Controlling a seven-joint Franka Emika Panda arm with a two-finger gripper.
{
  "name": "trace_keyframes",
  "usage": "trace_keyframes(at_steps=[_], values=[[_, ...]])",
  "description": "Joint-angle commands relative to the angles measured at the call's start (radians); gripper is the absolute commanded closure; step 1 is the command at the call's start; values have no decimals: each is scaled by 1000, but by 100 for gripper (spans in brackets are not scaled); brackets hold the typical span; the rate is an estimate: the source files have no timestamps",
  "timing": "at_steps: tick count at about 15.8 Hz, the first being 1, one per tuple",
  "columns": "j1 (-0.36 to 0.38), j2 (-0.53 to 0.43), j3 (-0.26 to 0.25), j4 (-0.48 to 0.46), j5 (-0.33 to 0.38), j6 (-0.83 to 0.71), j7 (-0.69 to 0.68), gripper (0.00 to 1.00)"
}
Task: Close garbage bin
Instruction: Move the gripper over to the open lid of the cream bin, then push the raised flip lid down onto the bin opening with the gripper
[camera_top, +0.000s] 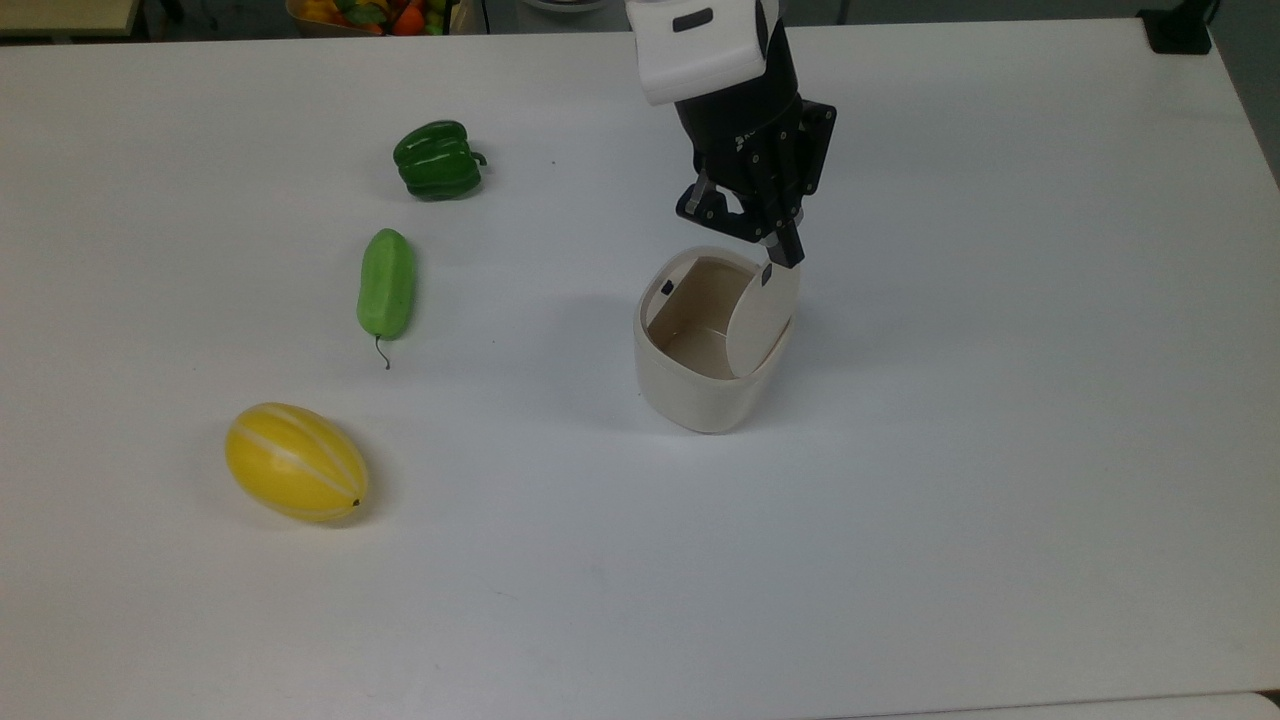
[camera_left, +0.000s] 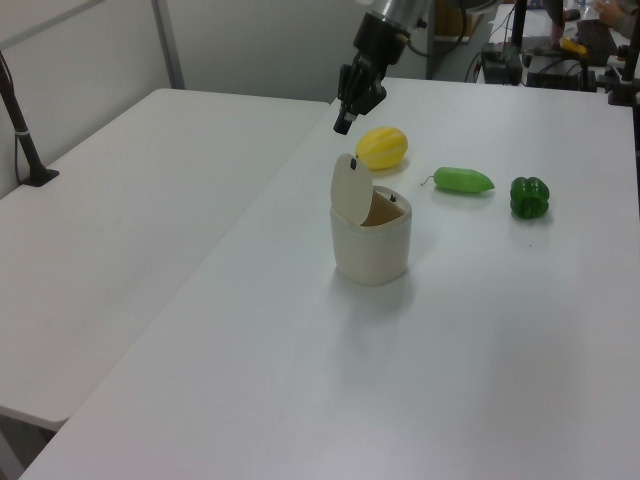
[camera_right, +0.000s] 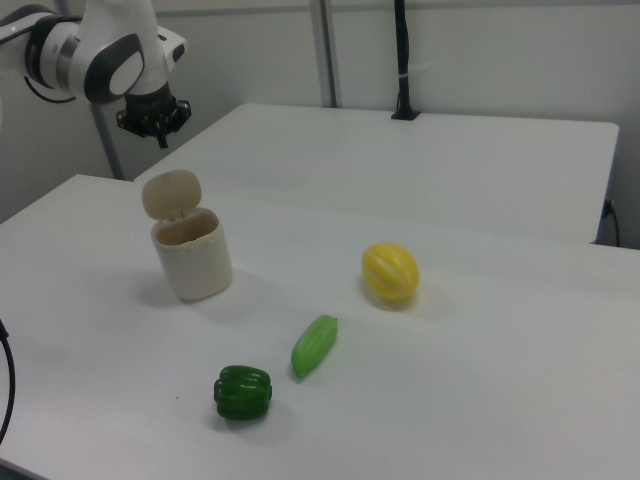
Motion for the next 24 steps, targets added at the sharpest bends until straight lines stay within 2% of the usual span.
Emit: trace_keyframes(at_steps=[1,11,15,17,19,24], values=[[19,28,-6,17,13,1,-50,100],[17,34,-25,-17,-60,-129,-156,100],[17,30,-88,-48,-65,-184,-205,100],[19,31,-104,-55,-65,-203,-208,100],[22,33,-102,-98,-85,-197,-225,100],[30,36,-98,-130,-106,-195,-227,100]])
